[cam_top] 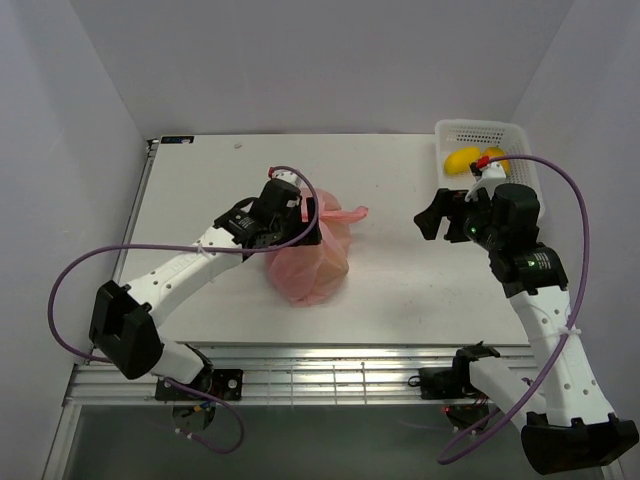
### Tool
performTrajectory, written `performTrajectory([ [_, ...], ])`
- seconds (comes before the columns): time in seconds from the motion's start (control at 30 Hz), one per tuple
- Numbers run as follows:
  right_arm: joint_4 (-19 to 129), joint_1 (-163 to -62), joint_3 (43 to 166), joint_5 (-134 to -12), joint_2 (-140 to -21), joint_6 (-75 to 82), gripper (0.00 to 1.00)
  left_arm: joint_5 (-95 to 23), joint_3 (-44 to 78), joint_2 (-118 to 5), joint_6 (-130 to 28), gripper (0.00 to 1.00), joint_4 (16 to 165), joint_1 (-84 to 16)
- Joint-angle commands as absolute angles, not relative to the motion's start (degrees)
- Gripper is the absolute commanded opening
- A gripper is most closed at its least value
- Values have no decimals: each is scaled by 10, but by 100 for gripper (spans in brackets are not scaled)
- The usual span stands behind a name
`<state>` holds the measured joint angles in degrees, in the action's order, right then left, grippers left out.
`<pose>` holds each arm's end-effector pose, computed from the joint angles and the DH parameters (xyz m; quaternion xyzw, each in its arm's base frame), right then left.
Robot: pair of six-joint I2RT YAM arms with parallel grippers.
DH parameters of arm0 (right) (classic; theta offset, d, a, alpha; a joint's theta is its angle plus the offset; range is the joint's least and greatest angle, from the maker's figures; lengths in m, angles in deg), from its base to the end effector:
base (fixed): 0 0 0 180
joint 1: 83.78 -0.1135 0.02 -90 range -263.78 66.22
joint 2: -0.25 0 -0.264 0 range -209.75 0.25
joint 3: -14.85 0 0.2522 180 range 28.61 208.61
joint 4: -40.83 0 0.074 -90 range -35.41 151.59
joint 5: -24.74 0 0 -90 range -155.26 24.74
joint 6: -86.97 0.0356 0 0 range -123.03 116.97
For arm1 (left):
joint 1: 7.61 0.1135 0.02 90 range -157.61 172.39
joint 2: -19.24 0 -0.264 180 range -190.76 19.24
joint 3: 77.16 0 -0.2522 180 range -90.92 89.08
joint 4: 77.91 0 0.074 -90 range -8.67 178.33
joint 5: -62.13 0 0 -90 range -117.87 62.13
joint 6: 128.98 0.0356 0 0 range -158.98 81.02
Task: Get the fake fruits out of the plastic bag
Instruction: Untie the plastic bag at the center of the board.
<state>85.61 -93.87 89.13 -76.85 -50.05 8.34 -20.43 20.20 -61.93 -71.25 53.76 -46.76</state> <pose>0.1795 0.0392 0.3805 -0.0482 0.8195 0.1868 0.5396 0.2405 -0.1898 0.3011 0.0319 0.9278 -0.1651 0.3331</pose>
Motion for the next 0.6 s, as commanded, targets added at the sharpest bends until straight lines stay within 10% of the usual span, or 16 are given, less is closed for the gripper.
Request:
performTrajectory([
  [0.0, 835, -938, 887, -759, -501, 74, 90, -163, 180, -637, -706, 92, 542, -472],
  [0.2, 832, -938, 879, -818, -507, 28, 90, -117, 153, -686, -702, 64, 521, -487],
  [0.43, 824, -937, 869, -902, -519, -20, 90, -93, 133, -702, -677, 0, 519, -490],
  [0.57, 787, -950, 867, -987, -534, -108, 90, -122, 150, -683, -620, 0, 547, -490],
])
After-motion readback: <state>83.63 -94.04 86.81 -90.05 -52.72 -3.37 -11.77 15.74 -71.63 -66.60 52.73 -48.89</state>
